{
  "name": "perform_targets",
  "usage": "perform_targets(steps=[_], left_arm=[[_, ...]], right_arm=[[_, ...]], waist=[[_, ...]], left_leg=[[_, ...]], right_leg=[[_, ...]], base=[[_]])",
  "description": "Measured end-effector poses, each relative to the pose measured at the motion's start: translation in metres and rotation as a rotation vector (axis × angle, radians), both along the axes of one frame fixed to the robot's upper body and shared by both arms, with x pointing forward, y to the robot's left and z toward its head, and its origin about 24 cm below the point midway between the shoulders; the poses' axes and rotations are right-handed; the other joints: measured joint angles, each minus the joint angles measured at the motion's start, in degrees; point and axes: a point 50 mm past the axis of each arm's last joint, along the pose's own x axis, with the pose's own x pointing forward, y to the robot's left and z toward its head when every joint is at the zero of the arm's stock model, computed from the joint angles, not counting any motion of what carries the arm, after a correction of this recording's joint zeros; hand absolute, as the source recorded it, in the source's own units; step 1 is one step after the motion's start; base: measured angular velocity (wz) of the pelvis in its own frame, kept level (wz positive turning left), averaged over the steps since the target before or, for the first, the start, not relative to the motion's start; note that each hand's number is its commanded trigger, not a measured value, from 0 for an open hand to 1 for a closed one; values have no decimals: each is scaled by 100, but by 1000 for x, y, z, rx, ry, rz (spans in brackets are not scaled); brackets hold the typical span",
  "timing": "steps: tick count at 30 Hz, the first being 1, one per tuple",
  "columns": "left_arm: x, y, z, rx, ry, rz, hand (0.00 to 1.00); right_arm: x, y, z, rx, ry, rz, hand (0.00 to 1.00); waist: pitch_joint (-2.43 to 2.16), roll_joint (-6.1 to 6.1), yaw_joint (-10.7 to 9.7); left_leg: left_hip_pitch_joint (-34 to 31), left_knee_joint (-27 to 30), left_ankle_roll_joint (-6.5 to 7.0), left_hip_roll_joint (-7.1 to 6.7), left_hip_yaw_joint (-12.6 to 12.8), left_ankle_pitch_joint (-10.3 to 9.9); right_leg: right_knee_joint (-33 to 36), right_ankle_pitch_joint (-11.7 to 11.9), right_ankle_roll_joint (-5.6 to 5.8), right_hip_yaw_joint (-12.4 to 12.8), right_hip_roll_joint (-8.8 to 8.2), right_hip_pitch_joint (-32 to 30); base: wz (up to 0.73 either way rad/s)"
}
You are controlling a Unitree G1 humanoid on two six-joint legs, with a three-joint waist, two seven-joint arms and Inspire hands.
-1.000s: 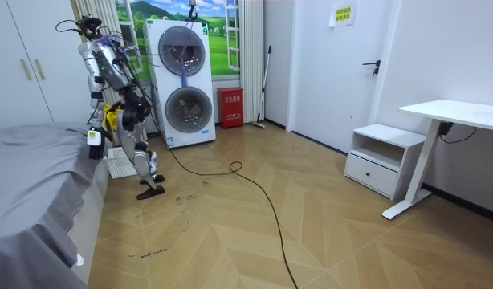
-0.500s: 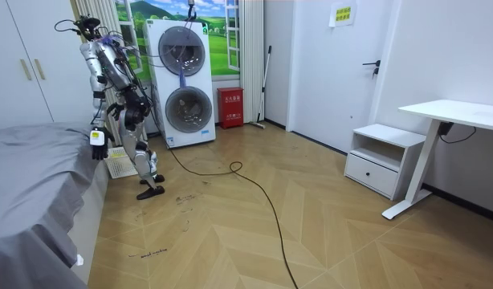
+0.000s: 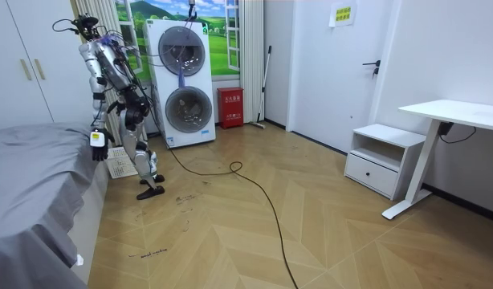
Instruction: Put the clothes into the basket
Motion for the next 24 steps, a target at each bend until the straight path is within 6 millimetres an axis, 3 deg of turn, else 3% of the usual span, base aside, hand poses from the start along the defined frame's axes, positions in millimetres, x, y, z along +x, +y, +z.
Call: perform_targets(steps=[9, 15, 18, 20, 24], left_arm=[[-10, 9, -1, 2, 8, 25, 0], [-25, 13, -4, 3, 31, 63, 0], [-36, 9, -8, 4, 59, 46, 0], [-44, 2, -11, -10, 72, 51, 0], [-50, -15, -14, -30, 59, -10, 0]], right_arm=[[-15, -2, -12, 57, -5, -14, 0], [-39, 7, -26, 40, 0, 94, 0], [-48, 31, -41, 101, -23, 123, 0], [-60, 55, -55, 164, -27, 156, 0], [-72, 90, -76, 242, 5, 229, 0]], waist=[[-28, -58, 14], [-85, -118, 64], [-163, -199, 26], [-243, -294, 68], [-250, -344, 53]], left_leg=[[212, 1, -1, 12, -57, -1], [783, -117, -2, 37, -140, -1], [1145, -281, -24, 41, -242, 12], [1432, -378, -38, 37, -369, 18], [1722, -465, -44, 23, -634, 20]], right_leg=[[-120, 6, 0, -37, 37, 290], [-441, 18, 7, -308, 42, 1063], [-703, 22, 4, -504, 51, 1527], [-866, 20, 14, -535, 81, 1890], [-1240, 101, 59, -803, 103, 2445]], base=[[2], [17], [26], [25], [31]])
